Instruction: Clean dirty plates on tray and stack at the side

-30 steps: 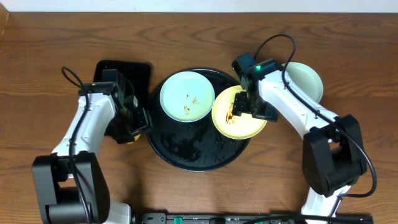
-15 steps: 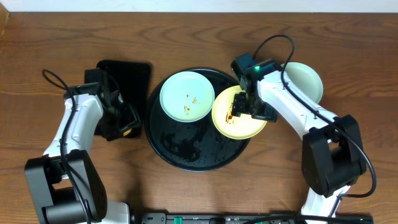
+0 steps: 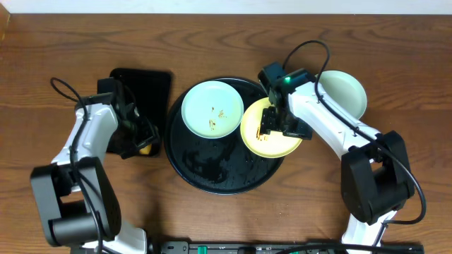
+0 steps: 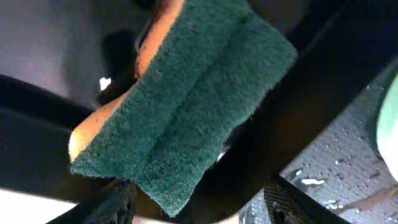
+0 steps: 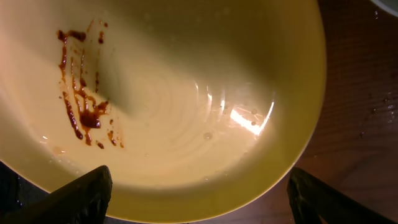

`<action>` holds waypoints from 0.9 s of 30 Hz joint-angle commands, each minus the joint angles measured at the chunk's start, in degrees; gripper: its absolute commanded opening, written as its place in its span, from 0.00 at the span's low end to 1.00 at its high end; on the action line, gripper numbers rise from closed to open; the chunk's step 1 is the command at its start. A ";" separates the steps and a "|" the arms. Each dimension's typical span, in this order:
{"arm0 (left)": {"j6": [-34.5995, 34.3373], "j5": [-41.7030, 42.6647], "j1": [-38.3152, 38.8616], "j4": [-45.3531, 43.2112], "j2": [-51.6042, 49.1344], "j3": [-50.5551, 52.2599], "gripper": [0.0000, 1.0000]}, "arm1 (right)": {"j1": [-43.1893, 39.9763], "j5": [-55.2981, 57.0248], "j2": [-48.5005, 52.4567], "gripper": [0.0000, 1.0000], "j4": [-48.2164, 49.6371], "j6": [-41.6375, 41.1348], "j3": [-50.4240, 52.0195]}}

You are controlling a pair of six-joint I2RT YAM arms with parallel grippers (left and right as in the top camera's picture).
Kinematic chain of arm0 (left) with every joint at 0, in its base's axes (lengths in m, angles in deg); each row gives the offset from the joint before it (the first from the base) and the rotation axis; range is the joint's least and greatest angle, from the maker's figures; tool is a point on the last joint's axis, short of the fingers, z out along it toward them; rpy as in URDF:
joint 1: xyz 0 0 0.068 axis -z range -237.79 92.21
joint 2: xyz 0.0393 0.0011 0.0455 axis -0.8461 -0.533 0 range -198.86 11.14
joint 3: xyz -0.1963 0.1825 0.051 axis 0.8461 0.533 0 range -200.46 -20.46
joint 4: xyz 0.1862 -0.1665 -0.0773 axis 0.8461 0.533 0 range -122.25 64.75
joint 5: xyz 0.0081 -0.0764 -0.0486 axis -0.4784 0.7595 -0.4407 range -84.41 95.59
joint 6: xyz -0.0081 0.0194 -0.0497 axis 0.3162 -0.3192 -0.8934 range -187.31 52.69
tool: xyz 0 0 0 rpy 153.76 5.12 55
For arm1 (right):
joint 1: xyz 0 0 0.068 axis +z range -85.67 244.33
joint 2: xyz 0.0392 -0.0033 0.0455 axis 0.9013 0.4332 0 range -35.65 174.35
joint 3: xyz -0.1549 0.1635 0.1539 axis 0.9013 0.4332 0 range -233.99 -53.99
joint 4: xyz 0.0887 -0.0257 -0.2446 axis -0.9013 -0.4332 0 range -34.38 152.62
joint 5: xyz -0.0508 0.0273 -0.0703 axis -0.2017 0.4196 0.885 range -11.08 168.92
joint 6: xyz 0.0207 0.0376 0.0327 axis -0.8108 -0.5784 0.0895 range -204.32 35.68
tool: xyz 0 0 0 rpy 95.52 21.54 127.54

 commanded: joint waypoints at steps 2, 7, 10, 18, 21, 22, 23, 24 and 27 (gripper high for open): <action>0.17 0.39 -0.11 0.22 -0.66 -0.81 0.66 | 0.68 0.57 -0.26 0.89 -0.55 0.33 -0.02; 1.90 1.38 0.00 3.87 -0.55 -3.98 0.67 | 0.68 0.59 -0.26 0.90 -0.48 0.33 -0.02; 3.93 1.38 0.04 5.97 -0.55 -5.57 0.66 | 0.68 0.59 -0.26 0.90 -0.46 0.33 -0.02; 13.42 -5.51 0.02 4.66 -0.57 -6.49 0.57 | 0.68 0.57 -0.26 0.92 -0.52 0.50 -0.02; 17.11 -10.27 -0.02 1.03 -0.59 -6.47 0.61 | 0.68 0.59 -0.26 0.92 -1.07 1.25 -0.02; 18.86 -10.27 -0.02 0.02 -0.59 -6.47 0.63 | 0.68 0.57 -0.26 0.92 -1.18 1.73 -0.02; 20.52 -10.27 -0.02 -1.03 -0.59 -6.47 0.65 | 0.68 0.57 -0.26 0.92 -1.20 2.10 -0.02; 22.25 -10.23 -0.02 -2.10 -0.59 -6.47 0.68 | 0.68 0.57 -0.26 0.92 -1.25 2.16 -0.02; 29.86 -10.12 0.07 -5.25 -0.63 -6.43 0.76 | 0.68 0.57 -0.26 0.93 -1.53 2.58 -0.02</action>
